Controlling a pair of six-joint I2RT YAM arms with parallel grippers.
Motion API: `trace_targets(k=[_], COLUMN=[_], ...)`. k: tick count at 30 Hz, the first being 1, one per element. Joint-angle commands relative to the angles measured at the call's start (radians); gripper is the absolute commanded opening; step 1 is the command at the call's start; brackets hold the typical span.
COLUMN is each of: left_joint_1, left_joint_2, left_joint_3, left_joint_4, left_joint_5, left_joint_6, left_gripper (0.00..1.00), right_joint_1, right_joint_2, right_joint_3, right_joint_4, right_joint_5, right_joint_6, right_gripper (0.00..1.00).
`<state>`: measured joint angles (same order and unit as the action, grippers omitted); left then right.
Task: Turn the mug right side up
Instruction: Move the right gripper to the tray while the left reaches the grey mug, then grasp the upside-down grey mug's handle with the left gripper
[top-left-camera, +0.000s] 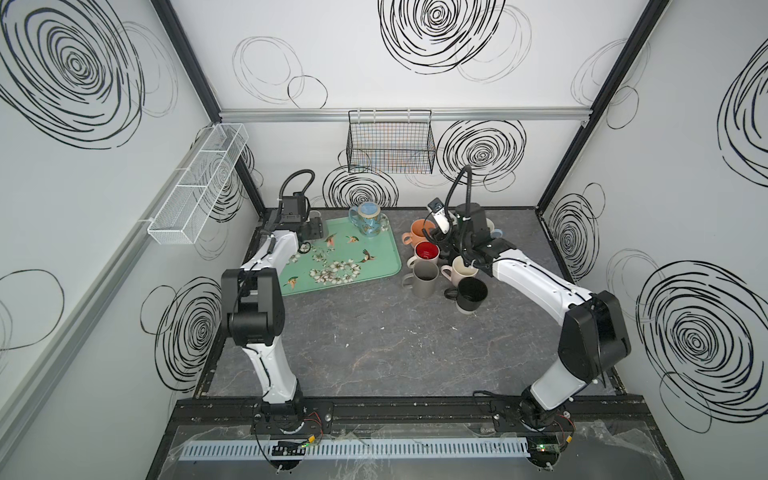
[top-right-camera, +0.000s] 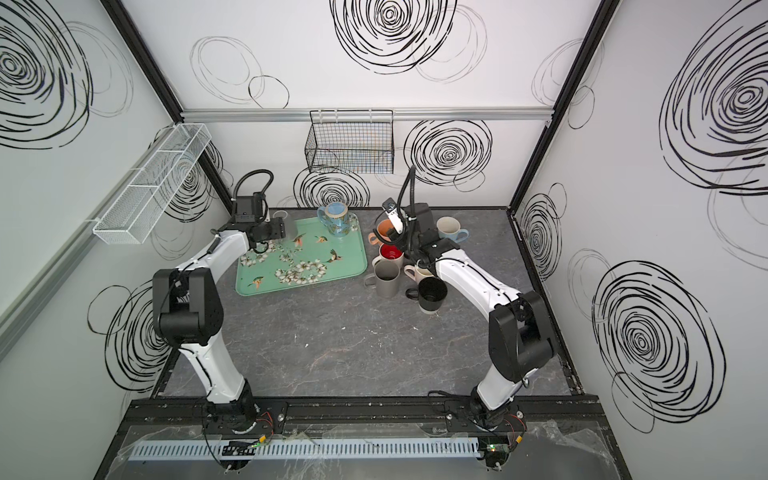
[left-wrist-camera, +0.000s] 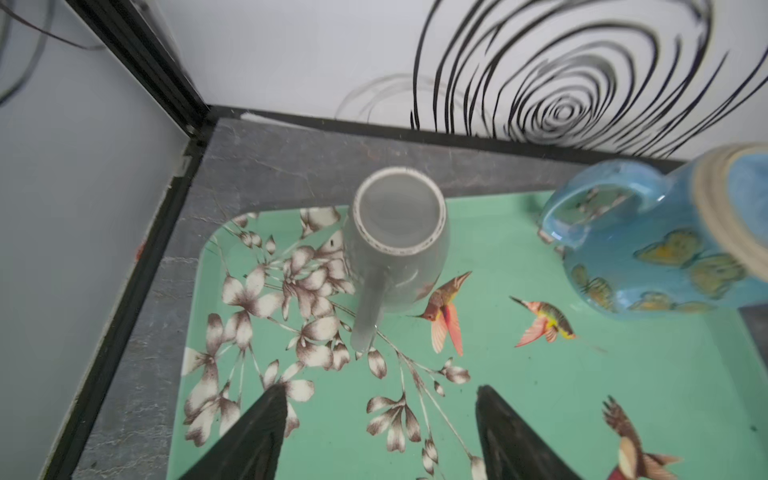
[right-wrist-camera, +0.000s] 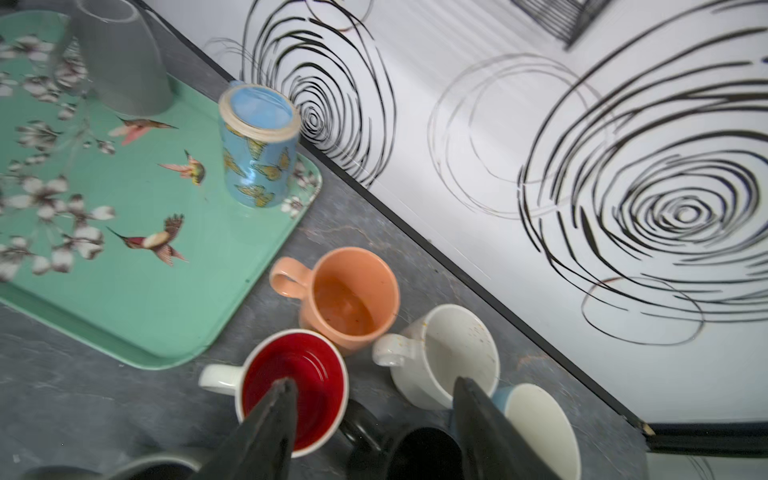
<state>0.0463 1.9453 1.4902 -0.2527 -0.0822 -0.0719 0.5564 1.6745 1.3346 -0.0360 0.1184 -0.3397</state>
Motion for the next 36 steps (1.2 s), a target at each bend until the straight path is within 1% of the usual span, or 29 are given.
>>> trace_targets(k=[1,4,5,8,11,15,19,25,29,34,36], left_joint_1=[-0.007,0.005,0.006,0.008,0.013,0.024,0.027,0.036,0.036,0.030,0.023], left_joint_2=[0.069,0.134,0.149,0.175,0.185,0.216,0.268,0.306,0.305,0.263,0.241], left_joint_3=[0.072,0.113,0.123,0.147,0.150,0.182,0.250,0.281,0.276,0.217,0.193], left_joint_4=[-0.012,-0.010,-0.010,-0.012,0.006,0.006,-0.038,-0.037,-0.023,0.030,0.037], left_joint_5=[-0.007,0.051,0.055,0.051,0.032,0.038,0.032,0.048,0.046,0.038,0.028], left_joint_6=[0.039,0.012,0.014,0.049,0.084,0.099,0.127,0.124,0.129,0.123,0.127], left_gripper=[0.73,0.68,0.68,0.64,0.64,0.63,0.54,0.47,0.37,0.13,0.07], right_joint_1=[0.103,0.207,0.227,0.250,0.263,0.280,0.278,0.283,0.289,0.292,0.292], right_joint_2=[0.069,0.132,0.153,0.217,0.267,0.299,0.313,0.323,0.329,0.330,0.325], right_joint_3=[0.102,0.136,0.137,0.169,0.198,0.204,0.205,0.207,0.224,0.222,0.217], right_joint_4=[-0.035,-0.009,0.012,0.017,0.002,-0.001,-0.002,-0.007,-0.031,-0.042,-0.044], right_joint_5=[0.072,0.107,0.094,-0.008,-0.084,-0.091,-0.091,-0.099,-0.084,-0.064,-0.059], right_joint_6=[0.217,0.262,0.287,0.386,0.432,0.442,0.452,0.421,0.390,0.383,0.389], right_gripper=[0.58,0.56,0.57,0.56,0.54,0.54,0.54,0.54,0.54,0.54,0.54])
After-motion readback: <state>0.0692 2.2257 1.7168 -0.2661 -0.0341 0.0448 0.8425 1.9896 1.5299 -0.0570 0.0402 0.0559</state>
